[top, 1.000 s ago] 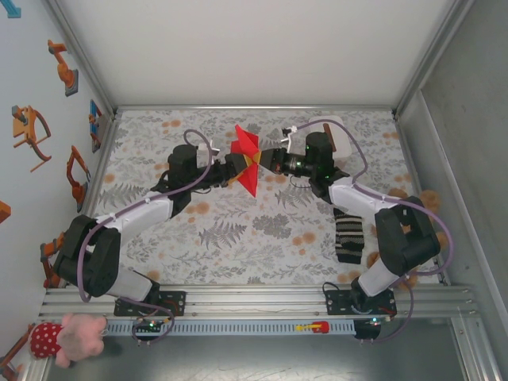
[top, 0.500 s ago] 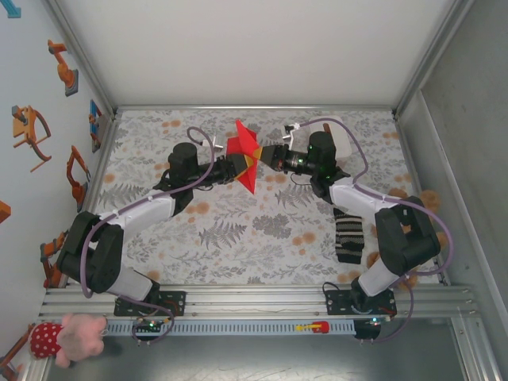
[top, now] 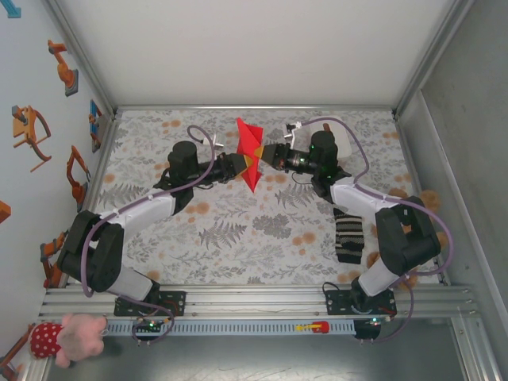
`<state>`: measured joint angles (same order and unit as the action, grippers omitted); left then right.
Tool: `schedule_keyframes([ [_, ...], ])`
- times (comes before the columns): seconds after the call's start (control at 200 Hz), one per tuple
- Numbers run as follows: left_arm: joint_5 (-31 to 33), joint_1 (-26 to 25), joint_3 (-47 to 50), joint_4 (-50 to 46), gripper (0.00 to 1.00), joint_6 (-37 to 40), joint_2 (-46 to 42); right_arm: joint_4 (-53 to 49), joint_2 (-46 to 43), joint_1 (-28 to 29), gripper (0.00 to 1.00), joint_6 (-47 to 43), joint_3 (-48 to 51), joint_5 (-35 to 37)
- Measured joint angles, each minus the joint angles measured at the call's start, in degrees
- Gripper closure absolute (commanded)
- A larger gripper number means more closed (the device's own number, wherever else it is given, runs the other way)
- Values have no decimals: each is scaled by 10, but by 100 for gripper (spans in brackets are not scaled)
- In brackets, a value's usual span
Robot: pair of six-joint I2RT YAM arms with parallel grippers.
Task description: Fold a paper plane with a square sheet of paper (pick it up from the middle)
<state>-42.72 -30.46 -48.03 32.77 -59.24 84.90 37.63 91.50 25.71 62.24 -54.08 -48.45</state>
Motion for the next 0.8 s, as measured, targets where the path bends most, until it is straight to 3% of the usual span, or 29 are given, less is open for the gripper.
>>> schedule_keyframes([
  [0.155,1,0,-3,-9,87,5,1,3,-2,-10,74,8,18,1],
  [0.326,15,0,-16,-61,88,39,0,-21,-25,-35,66,1,44,16],
  [0.486,56,0,-47,-169,88,97,-1,-127,-76,-48,59,-69,45,61],
  [0.621,144,-8,-105,-320,88,176,-2,-265,-128,-48,57,-156,38,145],
  [0.796,341,-37,-203,-527,88,282,3,-403,-167,-48,58,-240,24,264],
])
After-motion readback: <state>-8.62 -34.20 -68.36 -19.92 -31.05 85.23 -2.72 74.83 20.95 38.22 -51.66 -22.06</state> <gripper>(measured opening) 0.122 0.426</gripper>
